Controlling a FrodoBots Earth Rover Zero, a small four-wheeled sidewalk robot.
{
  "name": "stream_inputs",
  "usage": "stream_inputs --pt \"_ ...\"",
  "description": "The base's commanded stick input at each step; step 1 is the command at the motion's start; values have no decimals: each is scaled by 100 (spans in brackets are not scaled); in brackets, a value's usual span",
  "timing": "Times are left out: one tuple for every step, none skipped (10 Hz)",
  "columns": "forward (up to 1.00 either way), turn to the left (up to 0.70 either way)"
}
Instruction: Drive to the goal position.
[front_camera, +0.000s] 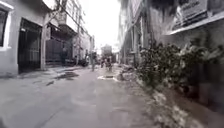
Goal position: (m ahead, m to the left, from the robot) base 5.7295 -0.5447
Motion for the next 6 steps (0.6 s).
stream_inputs --pt "100 0" --pt "100 0" --pt "100 0" --pt "100 27" --pt "100 21" --pt "100 0"
